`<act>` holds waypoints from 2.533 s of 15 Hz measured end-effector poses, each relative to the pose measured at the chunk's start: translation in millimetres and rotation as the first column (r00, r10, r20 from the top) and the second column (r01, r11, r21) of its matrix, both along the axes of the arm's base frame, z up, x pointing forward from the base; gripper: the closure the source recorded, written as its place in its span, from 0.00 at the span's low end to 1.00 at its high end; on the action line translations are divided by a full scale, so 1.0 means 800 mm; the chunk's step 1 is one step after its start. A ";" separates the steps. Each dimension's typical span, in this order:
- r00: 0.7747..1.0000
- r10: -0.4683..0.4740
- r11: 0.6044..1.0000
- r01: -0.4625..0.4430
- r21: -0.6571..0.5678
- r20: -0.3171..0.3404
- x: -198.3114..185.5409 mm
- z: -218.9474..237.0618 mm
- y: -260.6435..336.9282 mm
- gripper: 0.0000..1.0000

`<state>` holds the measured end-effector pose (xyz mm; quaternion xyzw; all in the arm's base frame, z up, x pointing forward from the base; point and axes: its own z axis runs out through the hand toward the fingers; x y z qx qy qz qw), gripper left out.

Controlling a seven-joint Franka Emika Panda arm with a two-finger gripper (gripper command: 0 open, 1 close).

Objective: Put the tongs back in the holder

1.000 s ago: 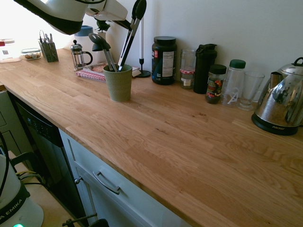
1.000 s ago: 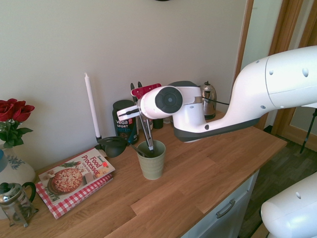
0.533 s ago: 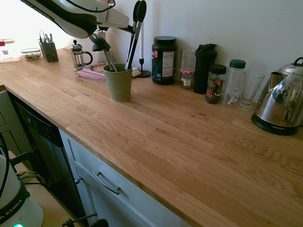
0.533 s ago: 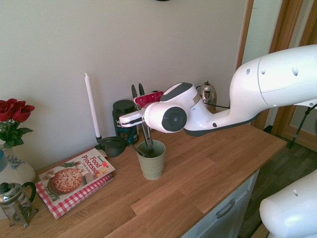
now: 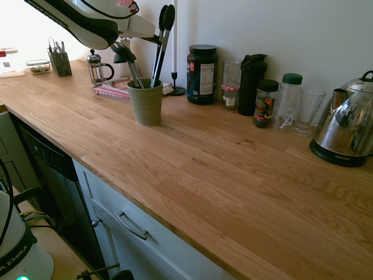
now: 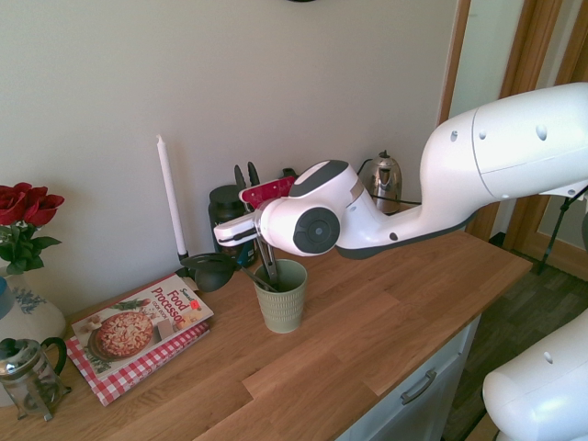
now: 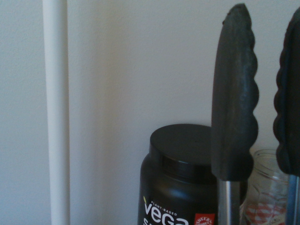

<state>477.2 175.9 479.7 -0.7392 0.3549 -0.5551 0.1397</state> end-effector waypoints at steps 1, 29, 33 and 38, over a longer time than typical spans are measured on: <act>1.000 0.002 1.000 -0.002 0.000 -0.002 -0.001 -0.002 0.002 1.00; 0.998 -0.010 0.994 0.016 0.111 -0.062 -0.045 0.002 0.002 0.00; 0.977 0.028 0.980 0.015 0.197 -0.212 -0.067 0.001 -0.020 0.00; 0.877 0.063 0.973 0.053 0.225 -0.477 -0.100 -0.003 -0.025 0.00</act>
